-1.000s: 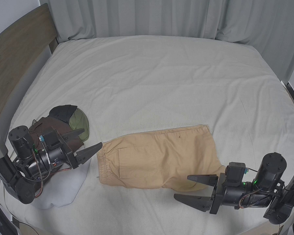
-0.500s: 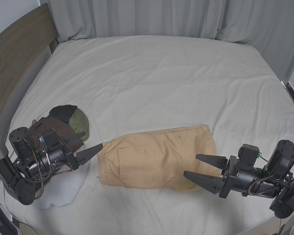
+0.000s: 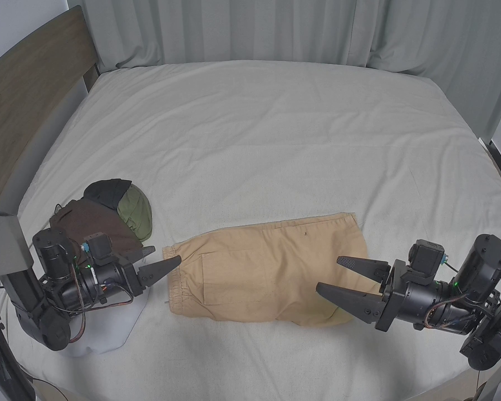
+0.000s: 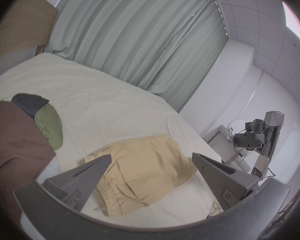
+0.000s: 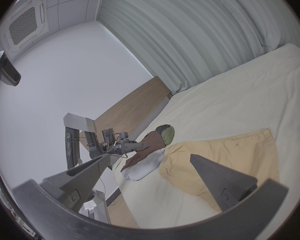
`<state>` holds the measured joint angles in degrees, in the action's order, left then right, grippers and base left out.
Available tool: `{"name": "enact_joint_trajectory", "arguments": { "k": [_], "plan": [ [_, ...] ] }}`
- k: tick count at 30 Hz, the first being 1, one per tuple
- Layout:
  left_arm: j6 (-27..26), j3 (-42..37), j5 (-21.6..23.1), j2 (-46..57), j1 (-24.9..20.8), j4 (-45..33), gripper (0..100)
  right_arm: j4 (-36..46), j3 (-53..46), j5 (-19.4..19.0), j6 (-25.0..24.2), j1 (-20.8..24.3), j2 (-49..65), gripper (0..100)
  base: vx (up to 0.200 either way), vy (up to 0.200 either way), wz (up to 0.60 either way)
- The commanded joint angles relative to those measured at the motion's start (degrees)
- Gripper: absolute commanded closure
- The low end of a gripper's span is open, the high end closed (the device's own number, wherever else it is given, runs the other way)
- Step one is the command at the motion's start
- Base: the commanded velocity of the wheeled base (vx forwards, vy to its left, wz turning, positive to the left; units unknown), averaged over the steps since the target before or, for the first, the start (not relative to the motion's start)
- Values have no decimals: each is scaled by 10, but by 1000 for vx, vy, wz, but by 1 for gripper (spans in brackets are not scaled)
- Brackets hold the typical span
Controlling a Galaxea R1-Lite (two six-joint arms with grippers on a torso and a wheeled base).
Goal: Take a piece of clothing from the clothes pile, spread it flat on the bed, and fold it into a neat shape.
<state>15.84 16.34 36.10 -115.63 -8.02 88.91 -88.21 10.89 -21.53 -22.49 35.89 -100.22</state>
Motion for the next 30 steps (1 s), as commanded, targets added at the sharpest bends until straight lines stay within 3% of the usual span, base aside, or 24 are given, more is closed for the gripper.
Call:
{"name": "enact_joint_trajectory", "arguments": {
  "k": [1,30],
  "plan": [
    [2,8,-1,-63,6,0,0,0,0,0,0,-6,-3,0,0,0,0],
    [5,58,-2,-222,31,0,0,0,-1,1,-2,-9,-24,0,0,0,0]
  ]
}}
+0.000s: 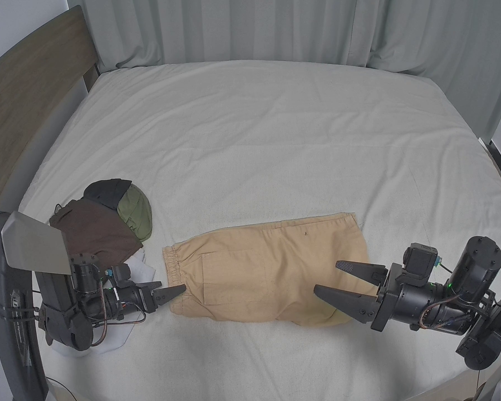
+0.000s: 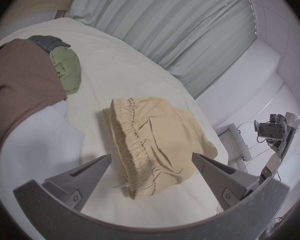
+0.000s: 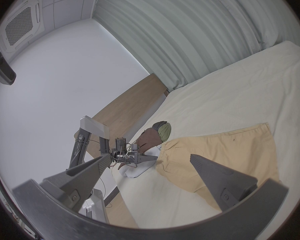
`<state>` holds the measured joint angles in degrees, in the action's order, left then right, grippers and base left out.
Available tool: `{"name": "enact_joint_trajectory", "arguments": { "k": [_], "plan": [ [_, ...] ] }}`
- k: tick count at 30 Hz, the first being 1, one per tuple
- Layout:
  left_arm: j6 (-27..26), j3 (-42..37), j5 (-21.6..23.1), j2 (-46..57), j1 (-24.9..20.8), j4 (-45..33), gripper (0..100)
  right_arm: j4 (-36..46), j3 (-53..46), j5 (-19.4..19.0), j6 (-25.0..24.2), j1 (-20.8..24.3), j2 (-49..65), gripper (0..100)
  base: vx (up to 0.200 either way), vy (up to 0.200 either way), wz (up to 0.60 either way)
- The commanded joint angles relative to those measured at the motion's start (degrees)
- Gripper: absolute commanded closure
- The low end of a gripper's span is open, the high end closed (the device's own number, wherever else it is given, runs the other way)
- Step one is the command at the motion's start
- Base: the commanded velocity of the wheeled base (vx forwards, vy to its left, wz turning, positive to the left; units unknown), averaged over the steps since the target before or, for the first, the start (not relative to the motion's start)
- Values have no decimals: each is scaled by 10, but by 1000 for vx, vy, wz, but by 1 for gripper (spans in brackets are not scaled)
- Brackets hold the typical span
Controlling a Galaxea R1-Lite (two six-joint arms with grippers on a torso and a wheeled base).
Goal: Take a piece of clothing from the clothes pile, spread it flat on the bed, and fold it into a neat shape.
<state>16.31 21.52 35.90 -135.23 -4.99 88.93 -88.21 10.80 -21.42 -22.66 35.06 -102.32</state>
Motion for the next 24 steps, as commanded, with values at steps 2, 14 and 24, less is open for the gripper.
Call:
{"name": "enact_joint_trajectory", "arguments": {
  "k": [2,14,24],
  "plan": [
    [0,12,0,-39,1,0,0,0,-1,0,0,-2,-3,0,0,0,0],
    [85,67,-34,-85,-11,0,0,0,0,0,0,-1,-7,0,0,0,0],
    [169,86,-59,-86,-45,0,0,0,1,0,0,-1,-8,0,0,0,0]
  ]
}}
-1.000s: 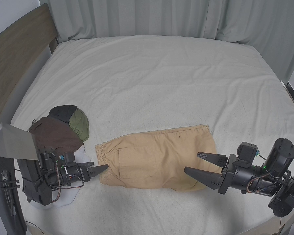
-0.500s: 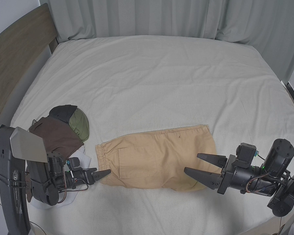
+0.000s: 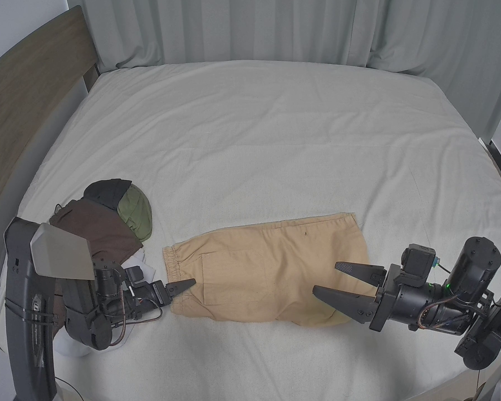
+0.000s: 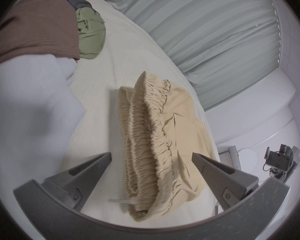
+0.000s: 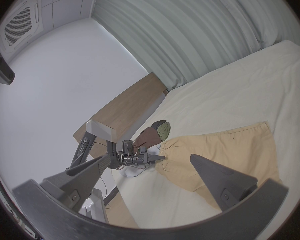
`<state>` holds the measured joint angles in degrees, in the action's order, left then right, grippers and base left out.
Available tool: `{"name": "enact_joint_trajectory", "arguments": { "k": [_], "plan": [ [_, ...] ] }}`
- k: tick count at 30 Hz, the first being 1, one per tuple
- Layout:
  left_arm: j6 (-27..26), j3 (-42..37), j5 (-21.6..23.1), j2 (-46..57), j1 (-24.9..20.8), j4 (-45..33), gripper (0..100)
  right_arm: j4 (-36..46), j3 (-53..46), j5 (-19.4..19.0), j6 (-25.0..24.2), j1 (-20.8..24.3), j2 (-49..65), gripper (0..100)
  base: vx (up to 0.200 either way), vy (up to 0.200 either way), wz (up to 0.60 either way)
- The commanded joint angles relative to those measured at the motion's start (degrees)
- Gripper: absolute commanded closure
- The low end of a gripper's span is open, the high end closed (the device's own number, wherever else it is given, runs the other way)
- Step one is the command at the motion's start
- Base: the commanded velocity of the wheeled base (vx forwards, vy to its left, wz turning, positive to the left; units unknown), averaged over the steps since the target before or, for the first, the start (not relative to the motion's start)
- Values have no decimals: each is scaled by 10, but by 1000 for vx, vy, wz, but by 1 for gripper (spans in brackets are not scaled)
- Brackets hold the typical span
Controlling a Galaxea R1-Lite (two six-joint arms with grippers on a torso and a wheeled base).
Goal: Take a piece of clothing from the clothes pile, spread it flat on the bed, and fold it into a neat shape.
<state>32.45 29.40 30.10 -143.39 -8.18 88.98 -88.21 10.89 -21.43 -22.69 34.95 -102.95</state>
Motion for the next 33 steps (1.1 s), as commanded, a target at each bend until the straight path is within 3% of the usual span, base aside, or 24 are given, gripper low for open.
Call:
{"name": "enact_joint_trajectory", "arguments": {
  "k": [1,6,14,15,33],
  "plan": [
    [20,14,-8,-5,-19,0,0,0,0,0,-1,0,-1,0,0,0,0],
    [45,27,-36,-5,-33,0,0,0,0,0,-1,-1,0,0,0,0,0],
    [46,29,-39,-12,-39,1,0,0,0,0,-2,0,-1,0,0,0,0],
    [46,29,-39,-12,-39,1,100,0,0,0,-2,-1,-1,0,0,0,0],
    [46,6,-35,14,-34,1,100,0,-3,0,-2,-5,-1,0,0,0,0]
  ]
}}
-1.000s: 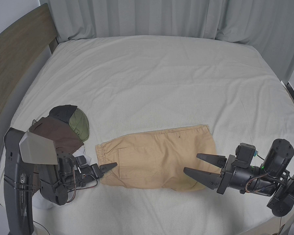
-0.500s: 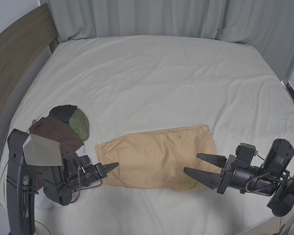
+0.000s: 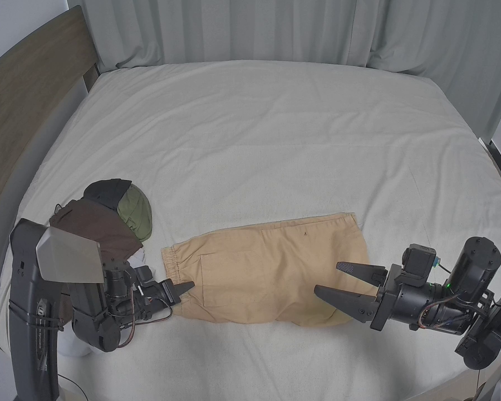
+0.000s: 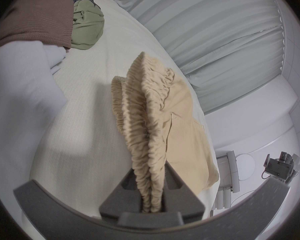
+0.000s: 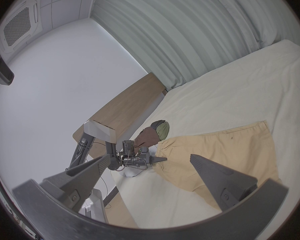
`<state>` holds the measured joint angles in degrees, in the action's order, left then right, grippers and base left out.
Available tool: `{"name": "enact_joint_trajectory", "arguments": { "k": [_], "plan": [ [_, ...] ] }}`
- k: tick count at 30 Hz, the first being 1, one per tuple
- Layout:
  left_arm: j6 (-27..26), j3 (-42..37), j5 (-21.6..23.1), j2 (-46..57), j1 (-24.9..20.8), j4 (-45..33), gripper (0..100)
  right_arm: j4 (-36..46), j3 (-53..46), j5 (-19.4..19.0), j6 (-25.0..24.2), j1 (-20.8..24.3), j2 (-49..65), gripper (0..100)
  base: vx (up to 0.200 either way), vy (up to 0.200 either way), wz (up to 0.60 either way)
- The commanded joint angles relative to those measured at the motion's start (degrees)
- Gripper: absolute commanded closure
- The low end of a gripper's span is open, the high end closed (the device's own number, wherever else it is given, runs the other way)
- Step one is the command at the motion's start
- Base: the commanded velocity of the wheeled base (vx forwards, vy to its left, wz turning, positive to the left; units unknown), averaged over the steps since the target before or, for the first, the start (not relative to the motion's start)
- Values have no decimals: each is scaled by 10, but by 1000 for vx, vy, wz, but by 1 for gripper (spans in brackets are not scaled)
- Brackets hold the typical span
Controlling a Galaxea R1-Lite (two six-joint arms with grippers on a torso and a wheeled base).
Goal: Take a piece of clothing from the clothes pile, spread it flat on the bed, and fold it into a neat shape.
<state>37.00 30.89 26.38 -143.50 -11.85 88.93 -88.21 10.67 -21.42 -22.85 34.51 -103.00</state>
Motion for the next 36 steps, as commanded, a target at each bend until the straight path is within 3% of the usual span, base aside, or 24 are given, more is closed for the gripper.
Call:
{"name": "enact_joint_trajectory", "arguments": {
  "k": [1,6,14,30,36],
  "plan": [
    [1,-11,4,18,3,1,100,0,0,0,0,-1,-1,0,0,0,0],
    [3,-29,12,36,16,1,100,0,0,0,1,-4,-1,0,0,0,0],
    [1,-84,118,78,58,0,100,0,-1,0,1,-4,-1,0,0,0,0],
    [-5,-101,184,86,110,0,100,0,-1,0,1,-9,0,0,0,0,0],
    [-45,-119,249,87,146,0,100,0,-2,0,1,-10,0,0,0,0,0]
  ]
}}
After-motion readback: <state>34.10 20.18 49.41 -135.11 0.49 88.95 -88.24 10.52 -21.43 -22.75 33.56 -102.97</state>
